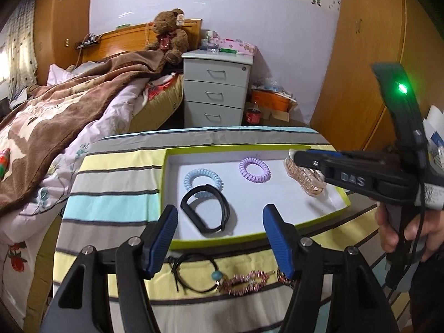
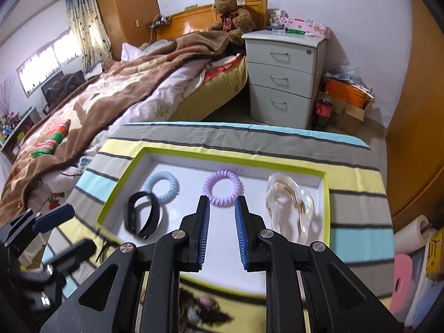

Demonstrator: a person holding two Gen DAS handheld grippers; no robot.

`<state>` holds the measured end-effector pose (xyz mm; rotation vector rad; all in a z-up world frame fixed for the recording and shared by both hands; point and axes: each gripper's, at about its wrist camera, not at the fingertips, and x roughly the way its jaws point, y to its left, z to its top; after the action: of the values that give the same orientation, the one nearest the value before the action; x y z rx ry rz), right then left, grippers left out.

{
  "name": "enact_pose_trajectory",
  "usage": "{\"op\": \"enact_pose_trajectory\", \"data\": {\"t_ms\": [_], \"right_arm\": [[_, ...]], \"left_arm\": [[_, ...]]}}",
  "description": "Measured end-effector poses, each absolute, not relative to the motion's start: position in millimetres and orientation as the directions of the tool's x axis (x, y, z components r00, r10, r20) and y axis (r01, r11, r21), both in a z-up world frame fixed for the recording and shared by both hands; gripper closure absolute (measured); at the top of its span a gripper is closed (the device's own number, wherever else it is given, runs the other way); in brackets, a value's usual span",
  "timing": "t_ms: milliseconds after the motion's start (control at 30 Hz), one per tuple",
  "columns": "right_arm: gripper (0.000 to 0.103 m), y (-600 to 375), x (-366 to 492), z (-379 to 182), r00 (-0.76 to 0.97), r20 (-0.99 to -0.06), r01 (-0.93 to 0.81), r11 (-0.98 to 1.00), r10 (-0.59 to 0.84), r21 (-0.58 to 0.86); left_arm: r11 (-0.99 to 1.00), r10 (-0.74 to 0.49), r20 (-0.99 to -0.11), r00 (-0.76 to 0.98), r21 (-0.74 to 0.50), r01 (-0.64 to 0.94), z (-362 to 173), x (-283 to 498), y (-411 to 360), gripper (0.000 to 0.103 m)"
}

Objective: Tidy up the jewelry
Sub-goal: 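Move both open grippers from the tray toward the jewelry on the bedspread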

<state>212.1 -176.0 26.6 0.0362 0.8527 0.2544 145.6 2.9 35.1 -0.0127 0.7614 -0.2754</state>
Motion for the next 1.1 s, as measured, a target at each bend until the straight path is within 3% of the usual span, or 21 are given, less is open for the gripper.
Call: {"op": "enact_pose_trajectory", "data": {"t_ms": [367, 467, 900, 1100], "right_arm": [[0.083, -187, 154, 19, 0.659, -0.705, -0.209, 0.964, 0.263, 0.165], [0.076, -191, 145, 8, 0.650, -0.710, -0.203, 0.962, 0.271, 0.181], [0.073, -200, 122, -32, 0.617, -0.738, -0.157, 0.962, 0.271, 0.222], [0.072, -170, 122, -22, 0.612, -0.723, -0.265, 0.945, 0.320, 0.194]], "left_arm": [[0.973, -0.230, -0.659, 0.716, -0.156, 0.169, 28, 103, 37, 0.033], [0.971, -0.235, -0.651, 0.721, -0.181, 0.153, 25, 92, 46, 0.032], [0.966, -0.239, -0.657, 0.715, -0.233, 0.110, 2, 69, 76, 0.030], [0.965, -0.232, -0.663, 0.712, -0.248, 0.084, -5, 69, 89, 0.029]]}}
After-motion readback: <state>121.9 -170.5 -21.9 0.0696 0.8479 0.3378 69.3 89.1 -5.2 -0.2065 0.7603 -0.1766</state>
